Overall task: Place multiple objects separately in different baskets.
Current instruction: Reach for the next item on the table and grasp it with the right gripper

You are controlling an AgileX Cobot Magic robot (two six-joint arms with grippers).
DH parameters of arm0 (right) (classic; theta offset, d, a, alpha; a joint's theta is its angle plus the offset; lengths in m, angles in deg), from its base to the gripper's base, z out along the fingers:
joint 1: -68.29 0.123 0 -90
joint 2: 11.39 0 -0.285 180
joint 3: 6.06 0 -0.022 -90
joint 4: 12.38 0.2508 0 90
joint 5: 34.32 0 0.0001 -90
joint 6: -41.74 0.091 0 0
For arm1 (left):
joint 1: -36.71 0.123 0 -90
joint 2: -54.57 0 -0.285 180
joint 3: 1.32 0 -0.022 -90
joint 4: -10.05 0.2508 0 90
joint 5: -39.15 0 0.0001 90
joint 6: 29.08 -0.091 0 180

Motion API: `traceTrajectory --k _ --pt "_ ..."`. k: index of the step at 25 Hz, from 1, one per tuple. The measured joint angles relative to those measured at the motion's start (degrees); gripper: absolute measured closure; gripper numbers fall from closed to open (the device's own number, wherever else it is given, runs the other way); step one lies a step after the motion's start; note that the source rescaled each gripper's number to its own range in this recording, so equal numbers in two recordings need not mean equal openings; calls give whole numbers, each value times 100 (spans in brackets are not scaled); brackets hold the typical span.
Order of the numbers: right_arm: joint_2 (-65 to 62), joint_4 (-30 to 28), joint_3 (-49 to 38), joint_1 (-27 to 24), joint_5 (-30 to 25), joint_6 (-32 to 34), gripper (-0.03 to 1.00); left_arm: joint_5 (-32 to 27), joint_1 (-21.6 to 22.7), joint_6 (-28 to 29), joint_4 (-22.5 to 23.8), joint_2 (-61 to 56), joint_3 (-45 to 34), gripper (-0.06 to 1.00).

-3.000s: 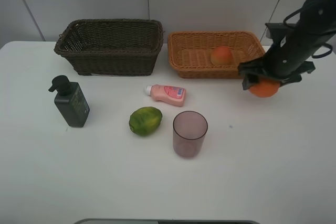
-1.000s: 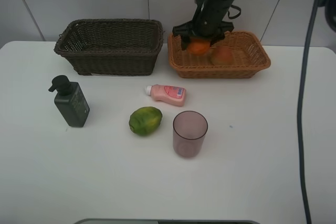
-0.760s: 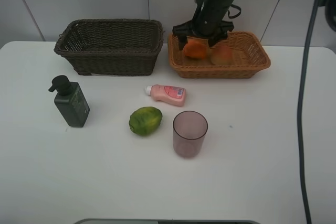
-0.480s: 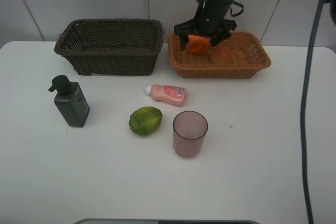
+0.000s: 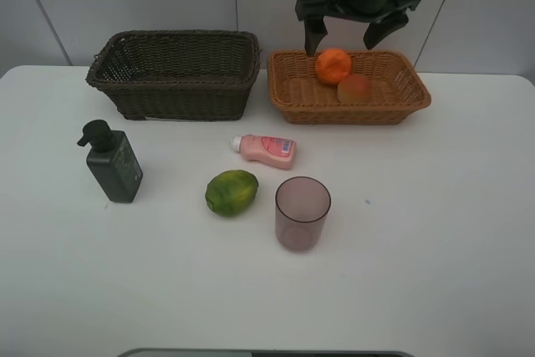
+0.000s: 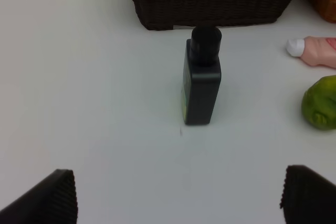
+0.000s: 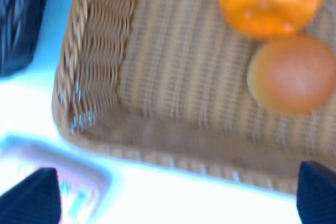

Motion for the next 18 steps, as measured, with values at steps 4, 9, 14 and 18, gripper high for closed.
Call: traceTrajectory --k 4,9,14,18 --pt "-832 7 -917 122 46 0 -3 0 0 0 0 0 0 -6" --pt "-1912 58 -2030 203 304 147 -3 0 0 0 0 0 0 -6" --pt "-2882 103 -3048 28 383 176 -3 0 0 0 0 0 0 -6" --pt "-3579 98 -3651 -167 388 187 -3 0 0 0 0 0 0 -6"
